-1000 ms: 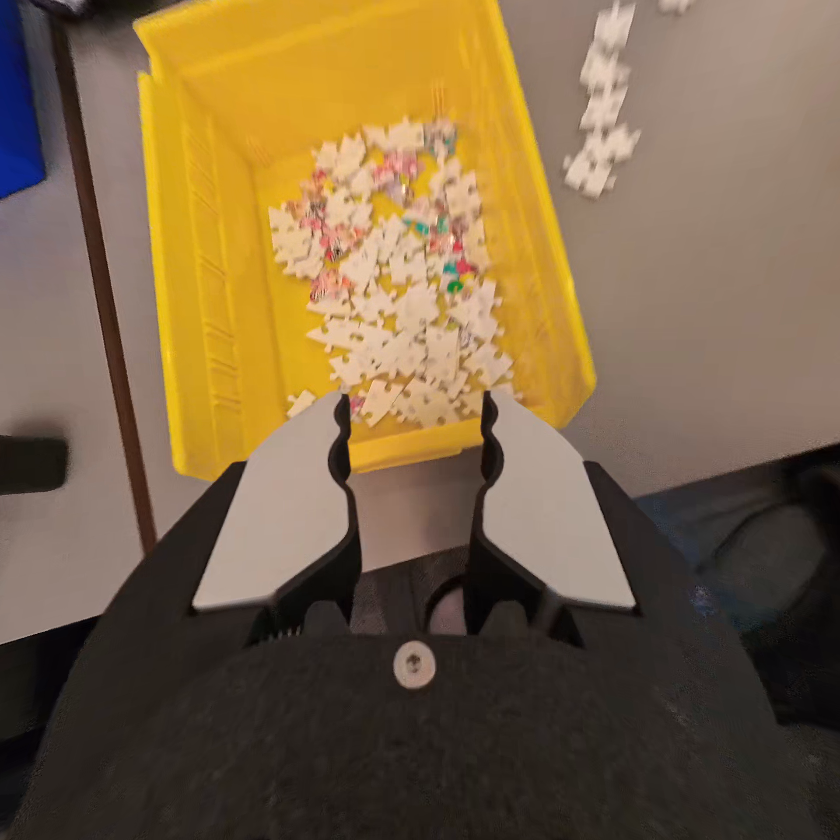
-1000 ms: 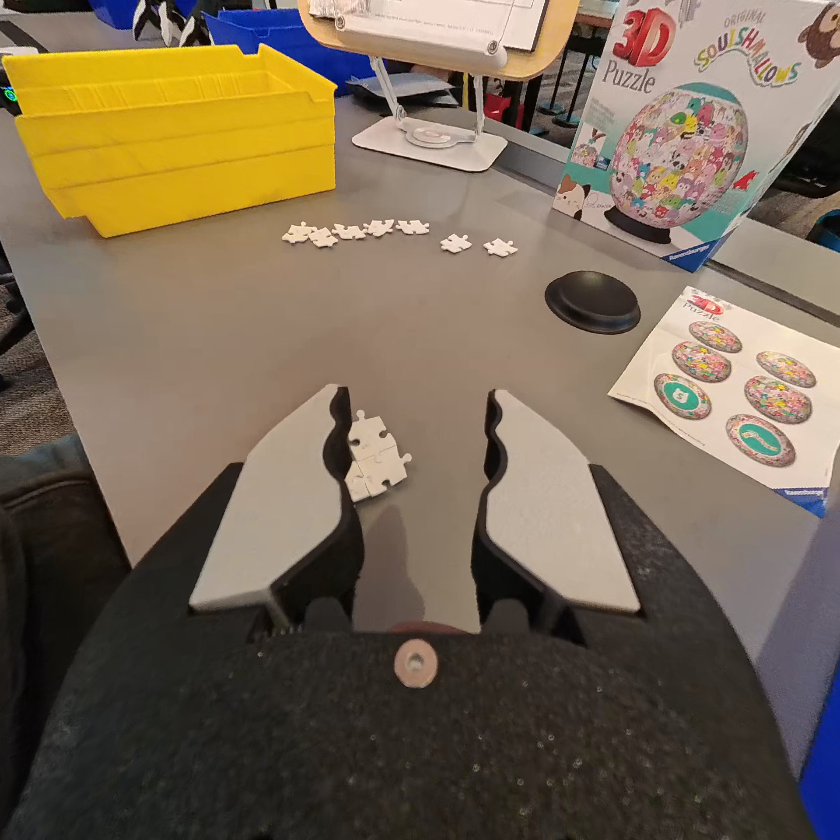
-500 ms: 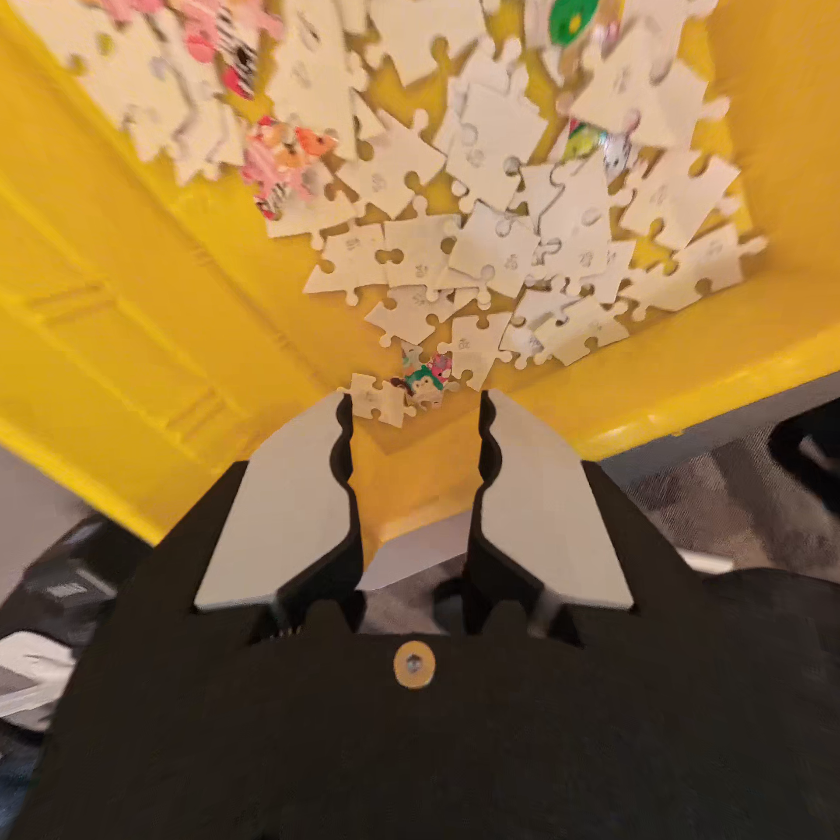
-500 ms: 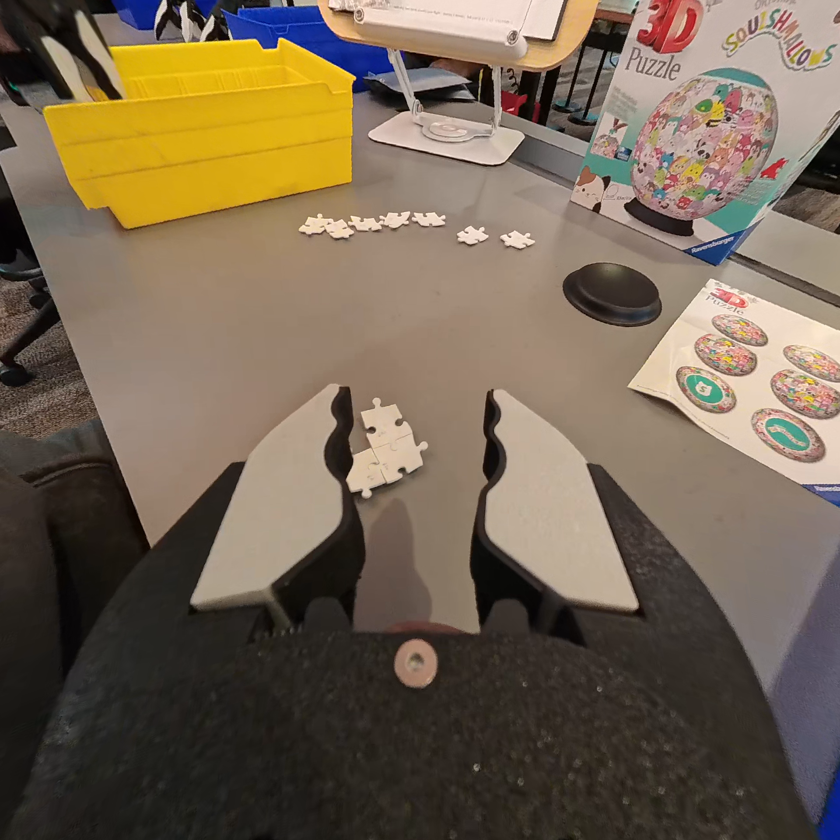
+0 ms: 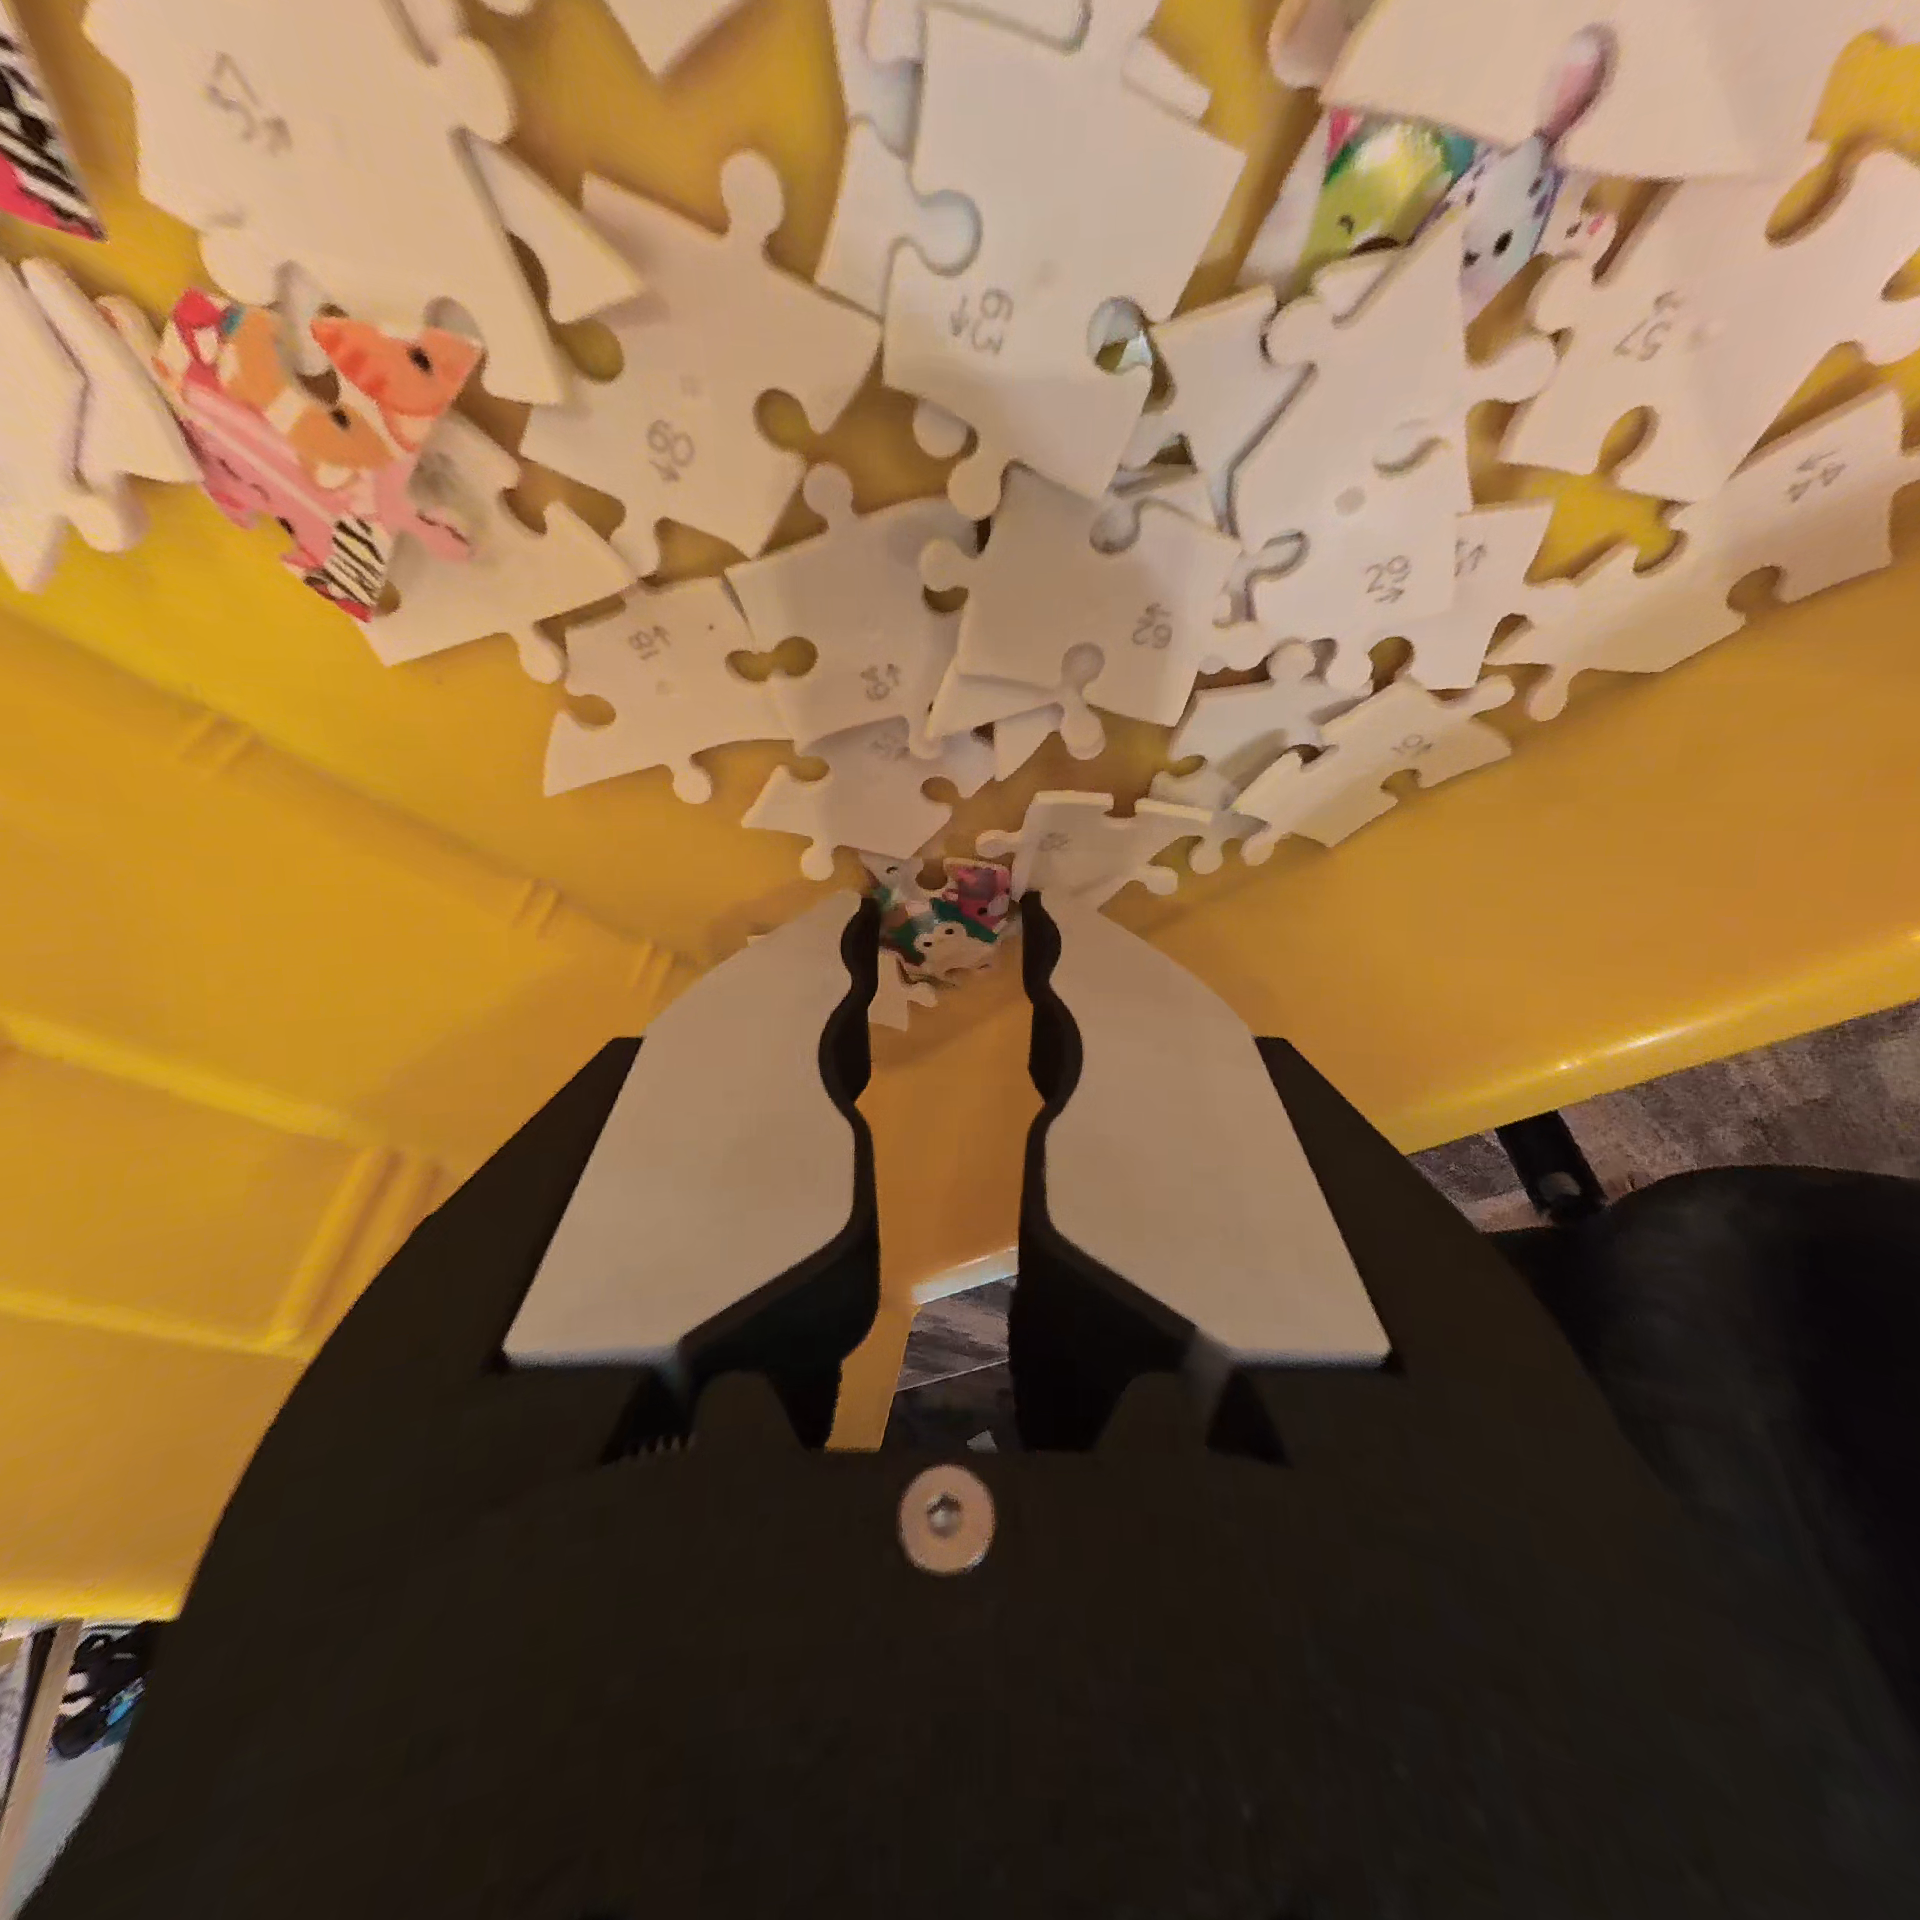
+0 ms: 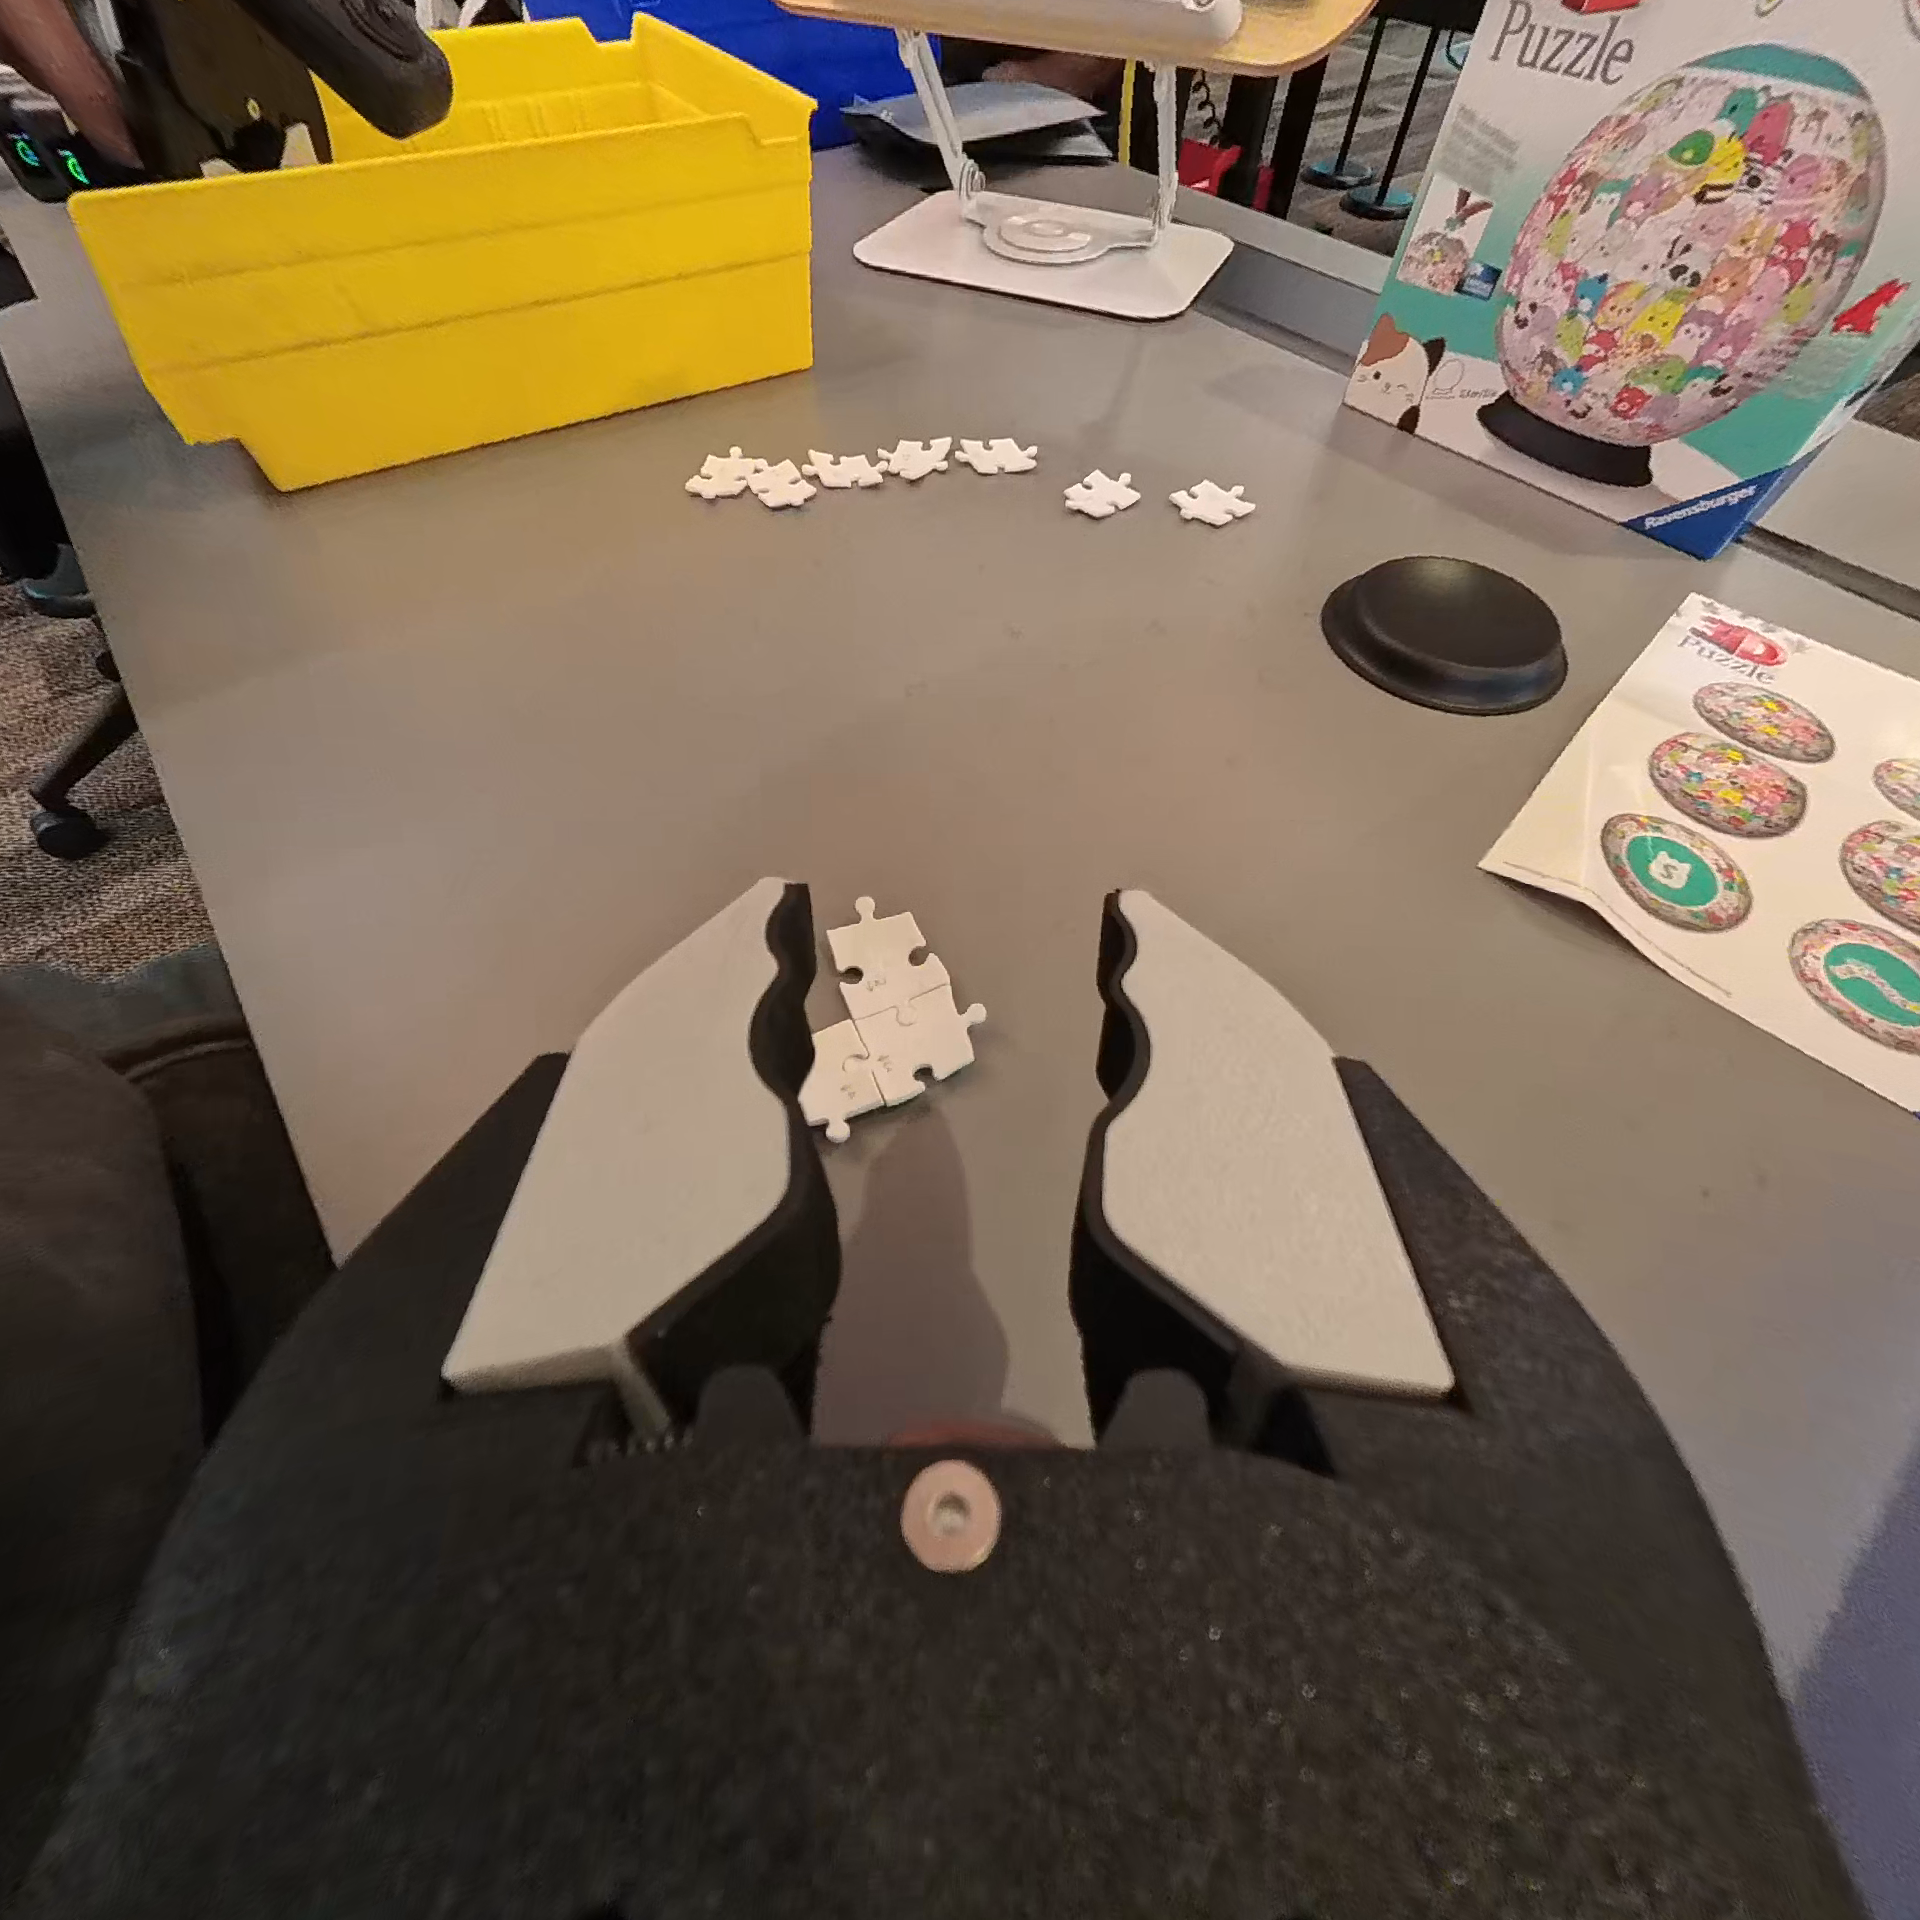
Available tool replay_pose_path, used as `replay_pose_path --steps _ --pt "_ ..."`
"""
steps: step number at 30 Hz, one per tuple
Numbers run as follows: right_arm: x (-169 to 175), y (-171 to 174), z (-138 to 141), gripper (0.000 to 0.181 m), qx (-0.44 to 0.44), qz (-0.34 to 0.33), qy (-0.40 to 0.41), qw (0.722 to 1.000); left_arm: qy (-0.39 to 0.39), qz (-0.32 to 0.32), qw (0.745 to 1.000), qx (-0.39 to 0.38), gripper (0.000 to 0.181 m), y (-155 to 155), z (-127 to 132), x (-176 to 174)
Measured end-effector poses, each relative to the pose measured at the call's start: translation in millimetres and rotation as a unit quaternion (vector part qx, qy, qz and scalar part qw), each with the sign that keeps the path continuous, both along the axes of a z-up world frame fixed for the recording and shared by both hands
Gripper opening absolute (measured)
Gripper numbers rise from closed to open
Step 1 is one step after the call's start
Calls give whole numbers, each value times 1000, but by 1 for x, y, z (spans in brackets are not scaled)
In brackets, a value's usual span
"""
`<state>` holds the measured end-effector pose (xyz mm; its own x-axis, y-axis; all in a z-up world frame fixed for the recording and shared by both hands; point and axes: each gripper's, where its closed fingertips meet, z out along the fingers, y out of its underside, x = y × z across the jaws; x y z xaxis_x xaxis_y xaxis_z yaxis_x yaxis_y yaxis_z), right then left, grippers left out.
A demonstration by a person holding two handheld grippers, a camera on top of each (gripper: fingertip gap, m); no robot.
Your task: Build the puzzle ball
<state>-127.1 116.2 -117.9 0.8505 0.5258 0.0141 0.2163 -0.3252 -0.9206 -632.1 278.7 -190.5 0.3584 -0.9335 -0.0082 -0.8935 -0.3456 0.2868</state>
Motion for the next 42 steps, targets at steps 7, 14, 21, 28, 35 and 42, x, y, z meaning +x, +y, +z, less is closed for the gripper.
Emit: replay_pose_path --steps 7,14,21,28,35,42 --pt "-10 7 5 52 0 10 -18 1000 -38 6 999 30 23 1 5 3" --pt "-16 12 19 50 11 16 -37 999 -242 69 957 142 23 4 55 32" --pt "-44 20 40 46 18 57 -12 998 -661 85 718 199 23 -20 183 98" --pt "-124 14 76 40 9 203 59 977 -803 39 585 103 23 -75 241 152" --pt "-179 0 119 30 37 287 142 947 -860 7 509 -25 23 -130 267 223" --pt "-189 -17 138 27 66 291 174 938 -867 23 481 -132 23 -160 252 291"
